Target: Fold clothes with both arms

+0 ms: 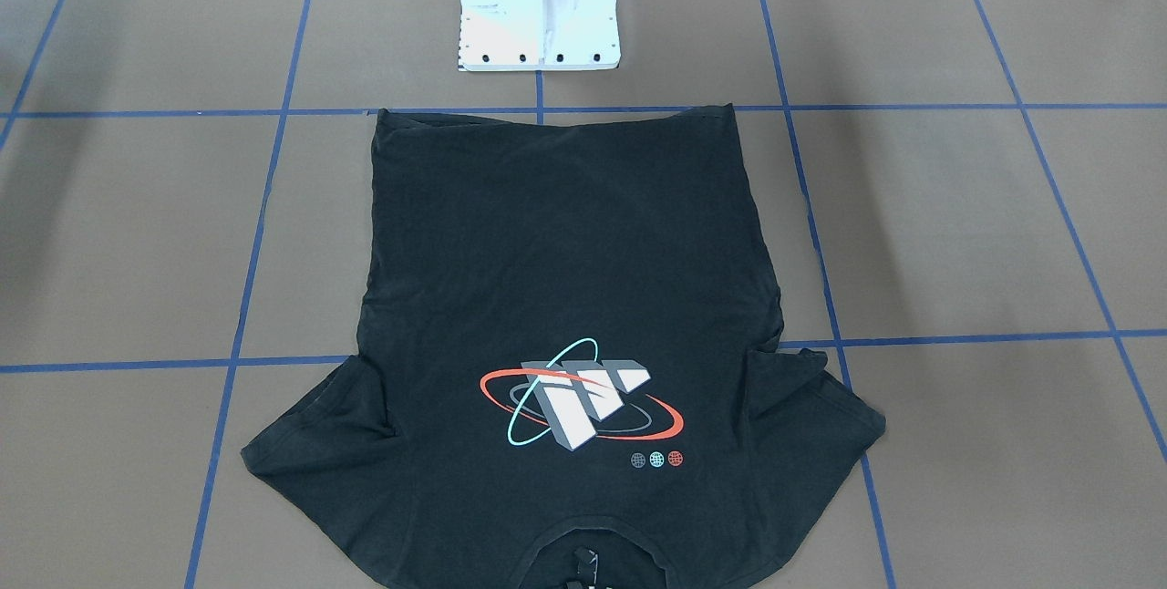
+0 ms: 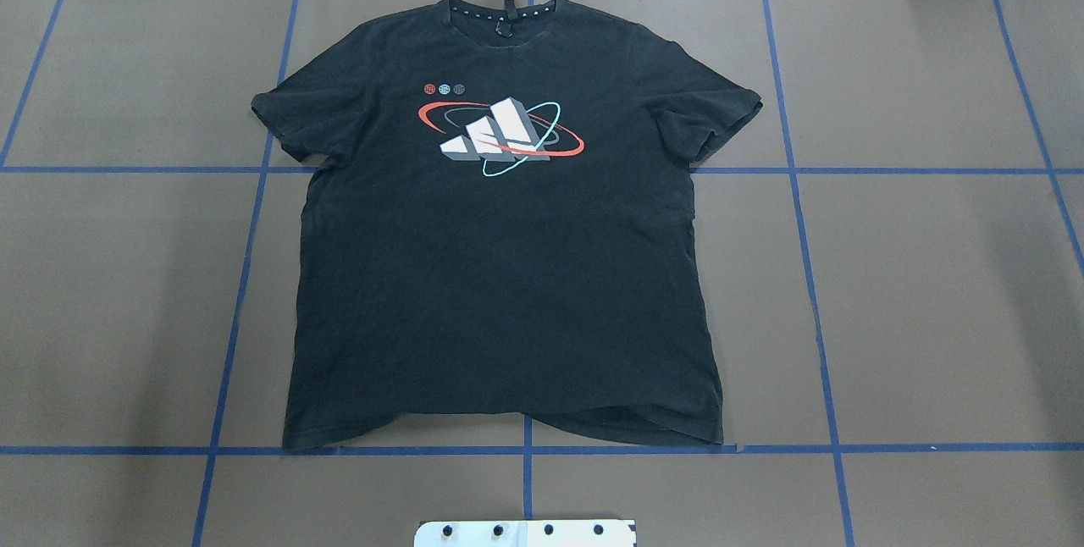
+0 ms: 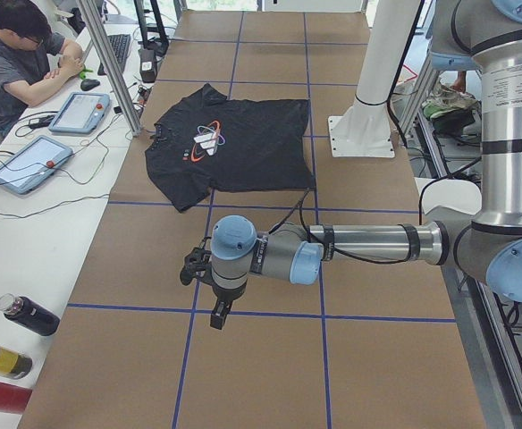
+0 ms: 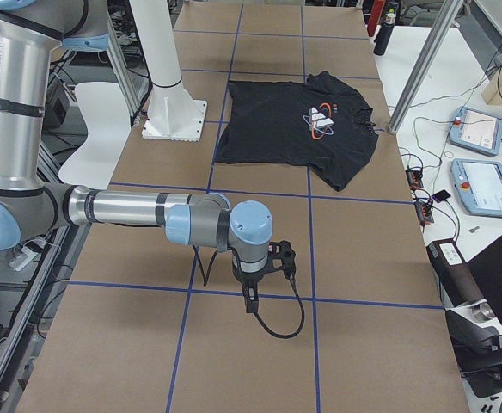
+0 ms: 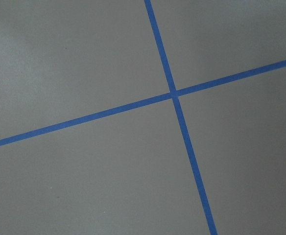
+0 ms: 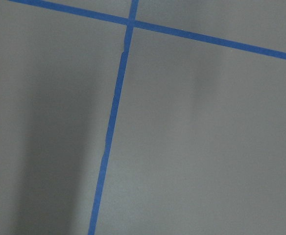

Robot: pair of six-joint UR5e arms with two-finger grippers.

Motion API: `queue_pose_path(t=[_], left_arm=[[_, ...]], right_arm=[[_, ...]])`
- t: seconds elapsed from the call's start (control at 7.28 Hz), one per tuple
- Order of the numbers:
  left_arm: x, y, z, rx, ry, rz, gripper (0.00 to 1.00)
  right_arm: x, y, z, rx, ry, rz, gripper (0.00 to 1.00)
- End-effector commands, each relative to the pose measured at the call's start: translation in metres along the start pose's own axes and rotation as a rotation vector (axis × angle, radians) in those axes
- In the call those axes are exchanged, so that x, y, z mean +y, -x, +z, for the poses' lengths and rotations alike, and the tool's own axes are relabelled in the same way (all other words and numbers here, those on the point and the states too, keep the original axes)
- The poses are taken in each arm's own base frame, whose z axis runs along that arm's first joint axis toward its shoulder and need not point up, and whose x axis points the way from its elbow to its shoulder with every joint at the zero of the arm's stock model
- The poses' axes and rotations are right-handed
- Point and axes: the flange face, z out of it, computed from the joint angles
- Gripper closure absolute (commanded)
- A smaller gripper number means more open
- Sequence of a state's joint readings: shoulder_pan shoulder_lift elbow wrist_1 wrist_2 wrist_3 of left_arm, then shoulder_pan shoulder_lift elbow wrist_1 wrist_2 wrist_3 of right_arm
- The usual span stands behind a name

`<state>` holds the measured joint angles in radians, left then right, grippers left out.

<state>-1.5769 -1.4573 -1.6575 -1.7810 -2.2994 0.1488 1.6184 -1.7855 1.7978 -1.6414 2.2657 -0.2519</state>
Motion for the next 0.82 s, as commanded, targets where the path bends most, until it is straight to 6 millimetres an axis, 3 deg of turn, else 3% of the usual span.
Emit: queue_pose_path(t=[0.0, 0.69], left_arm=[[-0.003, -0.002, -0.002, -0.004, -0.024, 0.020, 0.00], [-0.014, -0.010, -0.014, -0.028, -0.141, 0.120, 0.00]], right_arm=[[0.000, 0.000, 0.000, 0.000, 0.001, 0.003, 0.00], [-0.010, 0.021, -0.017, 0.004, -0.033, -0.047, 0.00]])
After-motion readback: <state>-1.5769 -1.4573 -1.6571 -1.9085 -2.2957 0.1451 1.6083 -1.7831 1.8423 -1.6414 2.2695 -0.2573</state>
